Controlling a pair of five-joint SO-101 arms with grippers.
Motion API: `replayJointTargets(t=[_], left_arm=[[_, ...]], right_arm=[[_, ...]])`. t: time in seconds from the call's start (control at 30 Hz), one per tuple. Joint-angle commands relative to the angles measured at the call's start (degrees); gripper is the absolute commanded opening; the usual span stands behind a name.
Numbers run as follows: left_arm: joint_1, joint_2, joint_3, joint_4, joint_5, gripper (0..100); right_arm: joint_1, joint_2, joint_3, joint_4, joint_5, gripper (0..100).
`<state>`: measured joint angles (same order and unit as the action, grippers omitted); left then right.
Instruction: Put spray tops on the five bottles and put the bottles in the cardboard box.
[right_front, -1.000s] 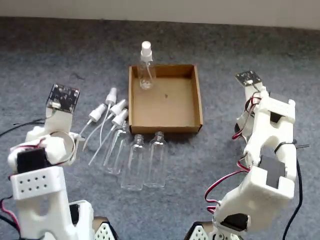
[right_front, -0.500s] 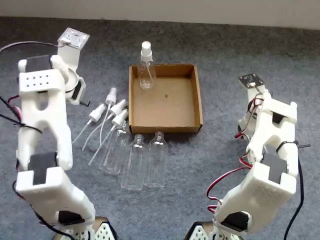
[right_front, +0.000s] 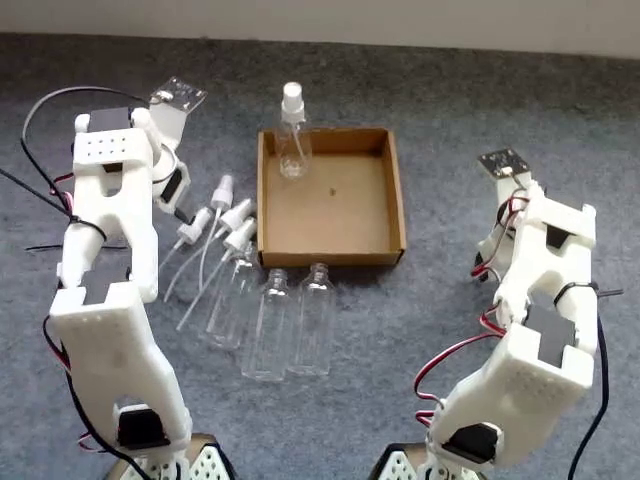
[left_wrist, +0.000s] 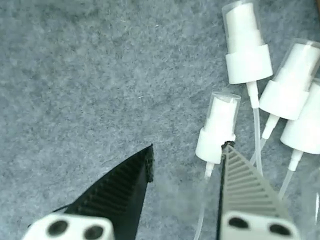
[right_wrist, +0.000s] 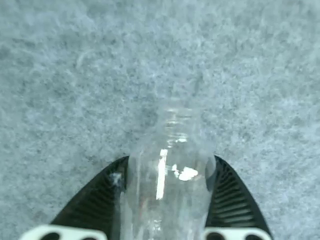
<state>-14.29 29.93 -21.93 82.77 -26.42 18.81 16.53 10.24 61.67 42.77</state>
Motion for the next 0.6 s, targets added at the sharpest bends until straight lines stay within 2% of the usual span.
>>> replayJointTargets(t=[0.0, 0.23, 0.33, 0.47, 0.57], left_arm=[[2.59, 0.66, -2.33, 0.18, -0.79, 21], [4.35, 6.11, -2.68, -1.05, -0.79, 20], [4.09, 8.13, -2.68, -3.52, -0.53, 20], [3.47, 9.01, -2.59, -4.13, -0.53, 11], [2.51, 8.40, -2.95, -3.96, -0.53, 8]], right_arm=[[0.66, -0.48, -1.63, 0.57, 0.00, 4.6], [0.66, -0.66, -1.71, 0.66, -0.26, 3.9], [0.84, -0.84, -1.89, 0.75, -4.31, 0.2], [-0.57, -5.23, -4.53, 4.88, -7.03, 0.4], [-3.38, -10.68, -7.87, 10.07, -9.67, 0.4]])
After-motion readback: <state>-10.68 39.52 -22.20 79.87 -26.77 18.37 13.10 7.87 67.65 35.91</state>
